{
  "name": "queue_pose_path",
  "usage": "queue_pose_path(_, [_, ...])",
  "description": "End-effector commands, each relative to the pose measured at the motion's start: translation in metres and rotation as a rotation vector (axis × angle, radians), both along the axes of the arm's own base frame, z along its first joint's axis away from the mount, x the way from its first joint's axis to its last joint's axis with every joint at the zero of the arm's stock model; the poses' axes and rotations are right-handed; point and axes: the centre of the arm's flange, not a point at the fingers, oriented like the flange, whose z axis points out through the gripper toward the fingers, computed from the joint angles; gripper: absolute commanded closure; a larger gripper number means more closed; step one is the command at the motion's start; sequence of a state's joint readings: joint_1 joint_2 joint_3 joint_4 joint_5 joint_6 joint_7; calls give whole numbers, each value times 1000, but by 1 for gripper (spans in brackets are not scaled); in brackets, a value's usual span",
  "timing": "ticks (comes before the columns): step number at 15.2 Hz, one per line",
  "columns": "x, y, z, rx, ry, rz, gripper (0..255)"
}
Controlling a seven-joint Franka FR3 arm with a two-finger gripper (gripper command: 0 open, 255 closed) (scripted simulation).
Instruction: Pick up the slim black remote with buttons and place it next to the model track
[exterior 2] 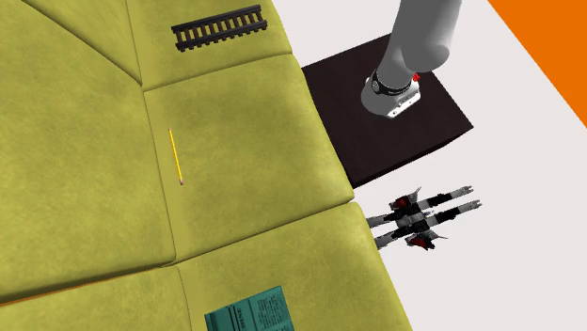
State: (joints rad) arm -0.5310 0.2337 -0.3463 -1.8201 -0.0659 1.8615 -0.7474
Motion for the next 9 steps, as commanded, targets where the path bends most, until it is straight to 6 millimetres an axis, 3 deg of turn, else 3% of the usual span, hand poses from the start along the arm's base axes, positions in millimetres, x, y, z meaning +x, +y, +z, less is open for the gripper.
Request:
queue_pose_path(1, [-1,-27,-3,0,0,2,255])
queue_pose_path(8, [-10,-120,-3,0,0,2,255])
queue_pose_path(9, [-10,-120,-8,0,0,2,255])
